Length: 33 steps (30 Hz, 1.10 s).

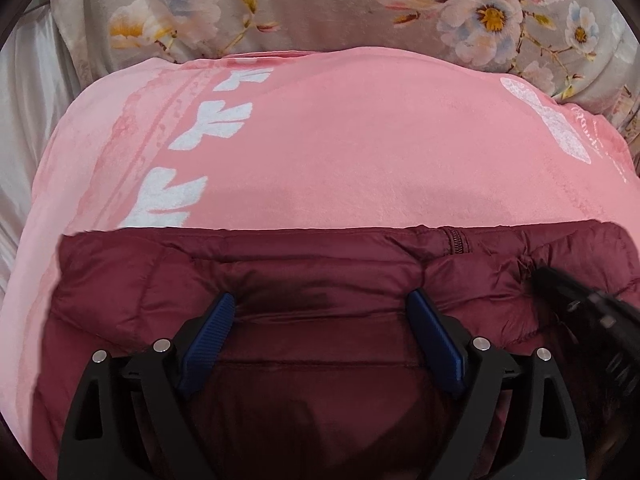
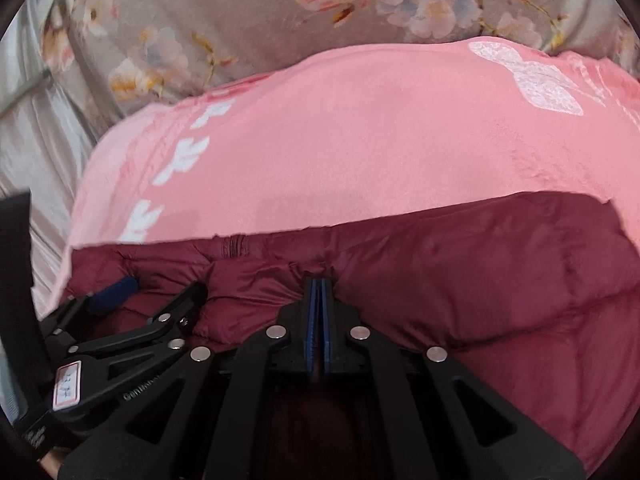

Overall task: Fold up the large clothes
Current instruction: 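Grasp the folded jacket edge with both grippers side by side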

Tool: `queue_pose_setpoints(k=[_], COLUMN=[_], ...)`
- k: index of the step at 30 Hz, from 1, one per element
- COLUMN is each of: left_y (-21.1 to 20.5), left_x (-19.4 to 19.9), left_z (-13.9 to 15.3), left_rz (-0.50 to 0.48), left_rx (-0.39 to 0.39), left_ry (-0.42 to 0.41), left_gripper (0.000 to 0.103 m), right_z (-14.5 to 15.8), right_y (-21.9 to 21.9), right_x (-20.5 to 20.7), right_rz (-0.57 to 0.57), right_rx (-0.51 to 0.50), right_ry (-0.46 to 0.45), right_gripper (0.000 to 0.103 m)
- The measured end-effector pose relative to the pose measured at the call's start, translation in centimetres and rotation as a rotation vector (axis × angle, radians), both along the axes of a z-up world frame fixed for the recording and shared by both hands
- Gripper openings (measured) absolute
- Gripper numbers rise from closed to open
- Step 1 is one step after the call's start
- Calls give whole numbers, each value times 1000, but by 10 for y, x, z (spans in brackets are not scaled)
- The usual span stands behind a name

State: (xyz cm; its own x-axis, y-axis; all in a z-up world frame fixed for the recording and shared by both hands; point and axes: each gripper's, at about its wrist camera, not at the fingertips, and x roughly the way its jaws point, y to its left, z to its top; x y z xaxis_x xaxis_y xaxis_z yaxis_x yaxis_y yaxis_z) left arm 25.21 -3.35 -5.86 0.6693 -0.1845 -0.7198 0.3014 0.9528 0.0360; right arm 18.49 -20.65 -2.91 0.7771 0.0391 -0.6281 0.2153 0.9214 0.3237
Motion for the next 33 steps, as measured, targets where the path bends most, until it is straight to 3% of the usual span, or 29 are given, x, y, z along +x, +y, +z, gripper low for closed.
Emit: queue_pose_setpoints(k=[3, 8, 14, 22, 33], left_y=[35, 78, 100, 90, 90], left_x=[-3, 13, 35, 32, 35], left_z=[25, 44, 15, -4, -9], left_rz=[48, 143, 228, 248, 254], left_rx=[-32, -18, 9, 48, 38], left_ry=[-28, -29, 43, -6, -2], left_gripper=[86, 86, 87, 92, 95], right_z=[18, 17, -11, -21, -25], right_y=[-30, -76, -81, -69, -76], right_x=[-21, -32, -30, -25, -25], right_rz=[-78, -183, -192, -205, -205], right_rx=[-21, -87, -106, -193, -140], right_ry=[-27, 18, 68, 89, 66], right_gripper=[13, 14, 13, 13, 13])
